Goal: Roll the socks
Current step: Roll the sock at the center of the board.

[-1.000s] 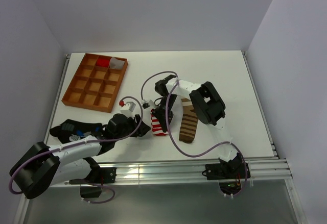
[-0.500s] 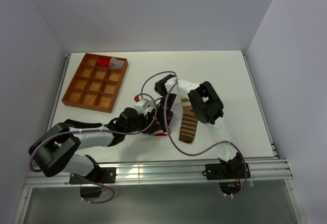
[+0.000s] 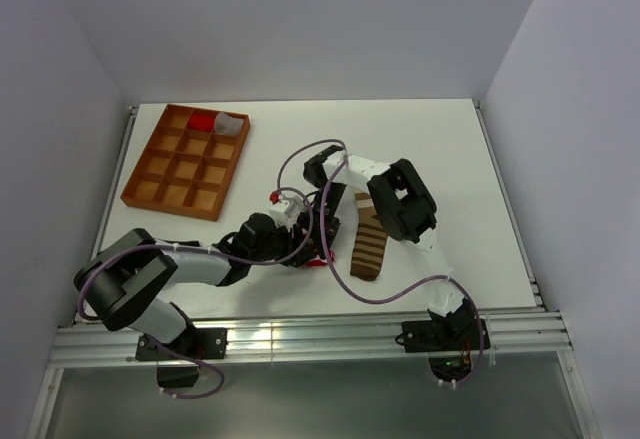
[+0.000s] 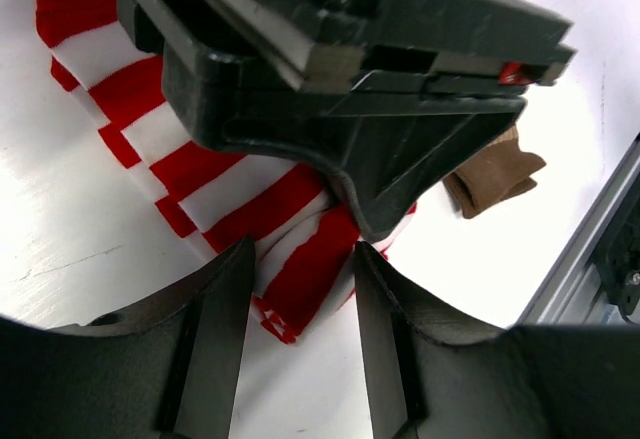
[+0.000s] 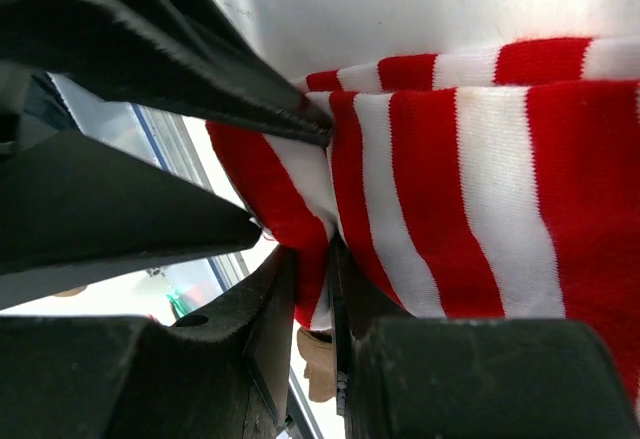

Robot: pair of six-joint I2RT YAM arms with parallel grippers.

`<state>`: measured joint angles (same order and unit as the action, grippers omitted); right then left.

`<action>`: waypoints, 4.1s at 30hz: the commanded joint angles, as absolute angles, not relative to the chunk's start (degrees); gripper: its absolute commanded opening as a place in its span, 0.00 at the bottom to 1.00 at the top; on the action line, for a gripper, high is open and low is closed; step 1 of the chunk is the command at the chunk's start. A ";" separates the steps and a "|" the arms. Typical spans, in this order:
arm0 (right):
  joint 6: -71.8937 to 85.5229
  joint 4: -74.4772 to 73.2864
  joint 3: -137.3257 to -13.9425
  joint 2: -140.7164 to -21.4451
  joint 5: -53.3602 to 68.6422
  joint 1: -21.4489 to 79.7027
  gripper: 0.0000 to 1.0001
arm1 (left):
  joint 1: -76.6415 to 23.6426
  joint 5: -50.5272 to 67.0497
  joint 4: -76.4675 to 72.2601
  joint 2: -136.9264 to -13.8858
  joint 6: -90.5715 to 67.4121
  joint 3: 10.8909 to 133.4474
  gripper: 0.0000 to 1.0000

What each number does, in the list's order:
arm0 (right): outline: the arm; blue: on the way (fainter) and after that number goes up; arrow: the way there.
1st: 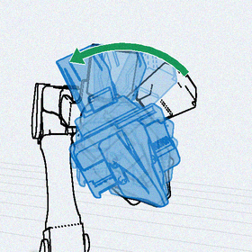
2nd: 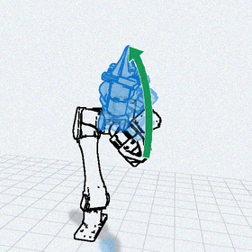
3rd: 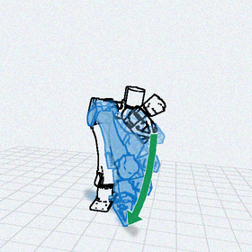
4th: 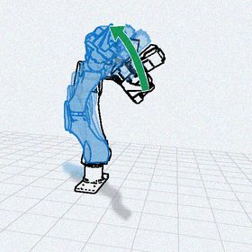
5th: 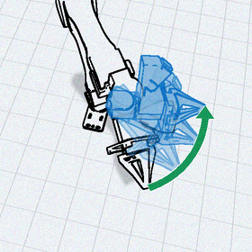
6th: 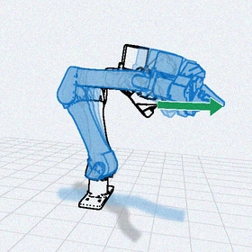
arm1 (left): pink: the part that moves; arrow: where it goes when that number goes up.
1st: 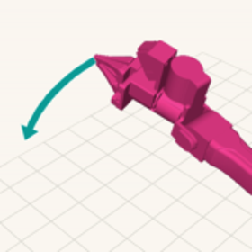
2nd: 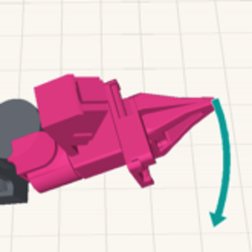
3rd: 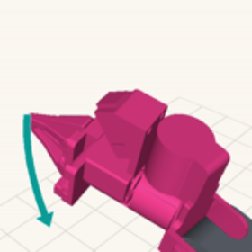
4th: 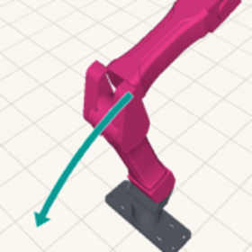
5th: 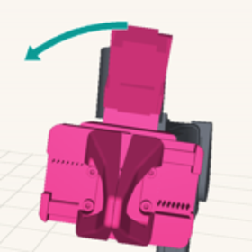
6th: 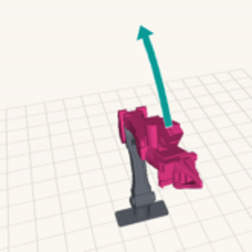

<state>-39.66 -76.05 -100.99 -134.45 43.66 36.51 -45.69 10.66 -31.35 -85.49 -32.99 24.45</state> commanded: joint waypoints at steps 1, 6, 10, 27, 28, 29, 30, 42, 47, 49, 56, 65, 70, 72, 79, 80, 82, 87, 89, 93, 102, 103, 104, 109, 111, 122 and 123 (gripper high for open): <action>-40.43 -71.72 -101.34 -136.93 36.30 35.68 0.08 | -46.14 10.72 -34.63 -86.83 -32.25 24.79 0.49; -40.34 -71.37 -101.08 -136.76 36.56 35.33 0.09 | -46.49 10.64 -35.42 -88.24 -33.48 24.26 0.47; -39.47 -70.23 -100.20 -135.97 36.74 35.25 0.09 | -46.84 10.46 -34.11 -89.56 -34.80 24.78 0.29; -35.69 -59.60 -88.96 -118.32 38.94 31.73 0.50 | -47.64 6.59 -25.14 -90.88 -39.02 25.84 0.00; -35.25 -58.63 -86.77 -117.00 39.02 31.29 0.51 | -47.64 6.68 -24.79 -91.14 -39.37 26.01 0.00; -34.98 -56.80 -85.70 -114.55 39.11 30.16 0.52 | -47.55 6.59 -23.48 -91.14 -39.55 26.62 0.00; -34.72 -56.08 -84.74 -113.48 39.02 29.62 0.52 | -47.55 6.42 -22.68 -91.32 -39.72 26.98 0.00; -34.01 -38.50 -67.15 -96.86 34.28 24.96 0.52 | -44.12 15.45 -20.74 -91.41 -46.76 28.30 0.00; -36.38 -37.01 -64.61 -93.36 35.94 25.14 0.50 | -42.19 19.41 -17.15 -92.46 -49.04 30.14 0.00; -37.79 -34.90 -61.62 -91.07 35.25 25.57 0.50 | -41.31 21.87 -16.09 -93.51 -50.18 30.93 0.00; -45.17 -27.35 -52.22 -80.18 34.28 32.16 0.50 | -38.85 27.94 -10.82 -97.91 -52.03 32.96 0.00; -48.87 -22.25 -45.71 -76.46 29.45 43.67 0.52 | -37.00 30.15 -6.59 -99.93 -51.77 35.59 0.01; -48.78 -19.25 -44.39 -77.52 24.35 48.07 0.51 | -36.65 29.53 -5.10 -100.28 -51.50 36.91 0.00; -48.60 -18.37 -44.38 -78.31 23.38 48.86 0.51 | -36.65 29.71 -4.92 -100.46 -51.59 37.18 0.00; -48.16 -15.73 -43.94 -81.64 18.82 51.50 0.51 | -36.48 30.32 -5.01 -101.69 -51.59 38.49 0.00; -48.16 -15.73 -44.12 -82.17 18.46 51.76 0.51 | -36.47 30.67 -5.18 -101.86 -51.59 38.58 0.00; -48.25 -16.34 -44.91 -83.66 18.11 52.12 0.50 | -36.47 30.67 -5.10 -102.21 -51.68 39.02 0.00; -47.73 -16.52 -46.93 -87.01 16.00 52.38 0.50 | -36.39 31.37 -5.36 -102.57 -52.03 39.55 0.00; -47.03 -17.31 -48.07 -88.41 15.56 52.38 0.50 | -36.47 31.46 -5.54 -102.57 -52.29 39.64 0.00; -46.15 -19.50 -50.36 -90.70 14.24 52.38 0.46 | -36.39 32.52 -6.85 -101.87 -54.39 39.20 0.00; -44.12 -28.20 -54.31 -93.43 21.35 48.26 0.16 | -36.30 32.96 -22.14 -98.01 -68.46 31.92 0.08; -44.30 -30.56 -55.62 -93.69 23.88 47.47 0.15 | -36.39 31.65 -23.19 -97.56 -69.42 31.38 0.11; -44.47 -31.80 -56.24 -93.95 25.30 45.72 0.15 | -36.47 30.94 -24.94 -96.43 -71.17 30.07 0.11; -47.19 -41.81 -60.90 -98.25 33.30 40.52 0.14 | -37.26 26.02 -27.16 -93.17 -73.74 27.86 0.16; -47.98 -44.90 -64.06 -101.14 36.64 38.77 0.14 | -38.14 23.91 -28.29 -92.29 -74.09 27.34 0.17; -48.34 -60.02 -78.74 -115.31 38.23 36.74 0.14 | -42.45 9.50 -25.06 -84.22 -67.44 23.73 0.27; -48.34 -60.81 -79.19 -116.44 37.80 36.74 0.14 | -42.71 5.23 -23.57 -83.07 -66.37 23.73 0.29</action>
